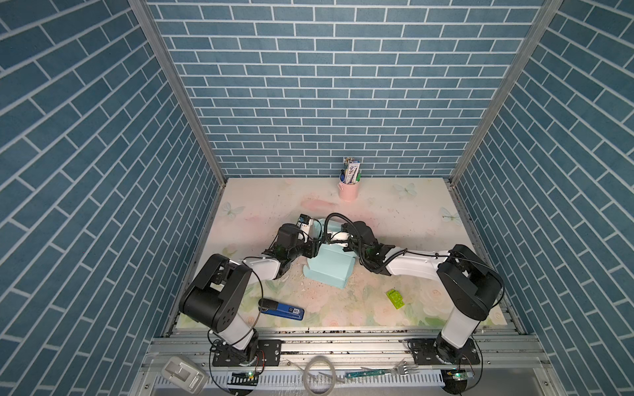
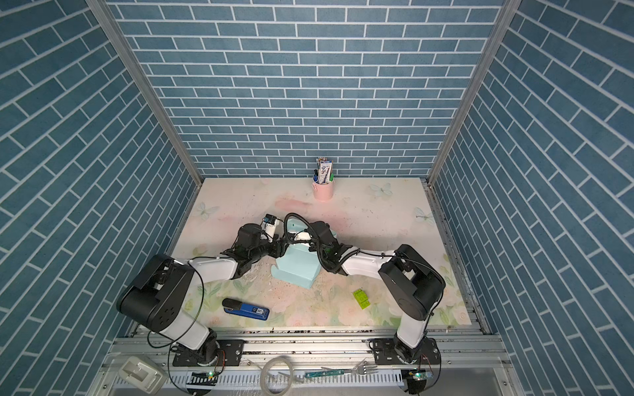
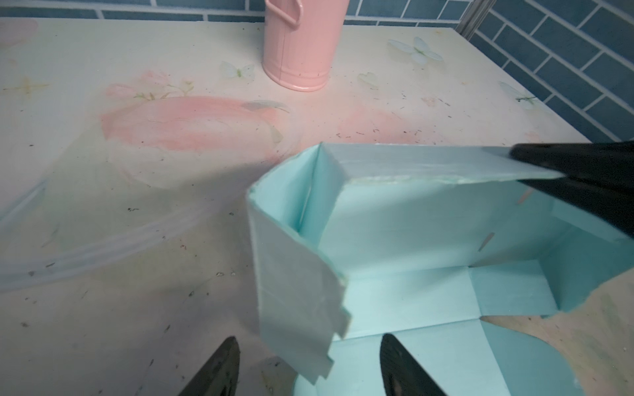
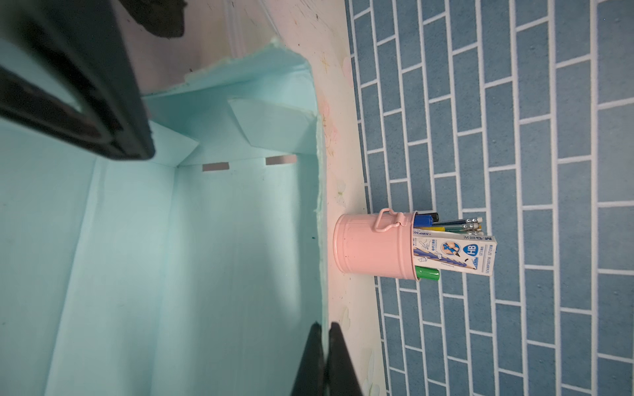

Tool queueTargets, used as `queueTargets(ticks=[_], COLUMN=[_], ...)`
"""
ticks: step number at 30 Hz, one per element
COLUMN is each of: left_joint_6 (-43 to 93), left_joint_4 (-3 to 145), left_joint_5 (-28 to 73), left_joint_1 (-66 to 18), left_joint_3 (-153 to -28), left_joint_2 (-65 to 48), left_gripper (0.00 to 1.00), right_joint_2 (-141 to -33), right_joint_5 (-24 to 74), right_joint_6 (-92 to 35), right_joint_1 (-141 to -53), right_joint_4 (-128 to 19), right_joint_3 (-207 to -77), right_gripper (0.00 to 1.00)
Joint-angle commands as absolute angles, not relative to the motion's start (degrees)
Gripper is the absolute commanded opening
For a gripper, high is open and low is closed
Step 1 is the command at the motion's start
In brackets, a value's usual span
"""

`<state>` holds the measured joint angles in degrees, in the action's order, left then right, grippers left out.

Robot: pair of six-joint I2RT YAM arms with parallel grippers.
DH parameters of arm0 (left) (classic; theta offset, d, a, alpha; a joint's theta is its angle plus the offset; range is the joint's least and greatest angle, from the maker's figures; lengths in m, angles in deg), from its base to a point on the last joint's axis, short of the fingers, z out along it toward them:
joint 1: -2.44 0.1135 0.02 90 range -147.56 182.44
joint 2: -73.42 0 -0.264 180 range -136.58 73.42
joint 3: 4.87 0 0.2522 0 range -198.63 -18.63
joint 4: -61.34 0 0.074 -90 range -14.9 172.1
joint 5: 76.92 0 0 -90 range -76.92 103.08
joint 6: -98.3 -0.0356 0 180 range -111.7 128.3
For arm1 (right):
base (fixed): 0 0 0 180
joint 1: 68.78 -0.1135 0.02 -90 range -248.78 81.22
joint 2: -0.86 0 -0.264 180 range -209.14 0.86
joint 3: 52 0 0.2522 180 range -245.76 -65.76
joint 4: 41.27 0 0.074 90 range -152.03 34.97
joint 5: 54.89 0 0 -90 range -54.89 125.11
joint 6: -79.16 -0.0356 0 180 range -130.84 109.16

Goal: Fold the paper box

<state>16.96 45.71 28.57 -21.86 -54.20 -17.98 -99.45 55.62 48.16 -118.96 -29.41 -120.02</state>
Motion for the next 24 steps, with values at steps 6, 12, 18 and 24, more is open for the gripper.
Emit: queueTargets(ticks=[6, 12, 18, 24], left_joint_6=[16.6, 17.1, 18.2, 24.8], left_joint_4=[40.4, 45.6, 50.5, 52.0], left_joint_5=[35.1, 29.8, 22.8, 19.0], left_joint_1=[-21.7, -21.6, -20.2, -14.4], left_joint_3=[-53.6, -51.7, -49.7, -49.8], left_joint_2=[-18.2, -11.4, -5.0, -6.0], left_gripper=[0.61, 0.60, 0.60, 0.61], right_joint_2=[-99.5, -99.3, -98.7, -98.0], right_joint_5=[55.8, 55.5, 55.0, 54.6], right_joint_6=[48.5, 47.9, 46.9, 46.1], right_joint_1=[-119.4, -119.2, -119.1, -119.1], right_joint_4=[-27.4, -26.6, -26.0, -25.3], right_joint_3=[-119.4, -118.8, -118.4, -117.7], right_gripper=[0.00, 0.00, 0.00, 0.00])
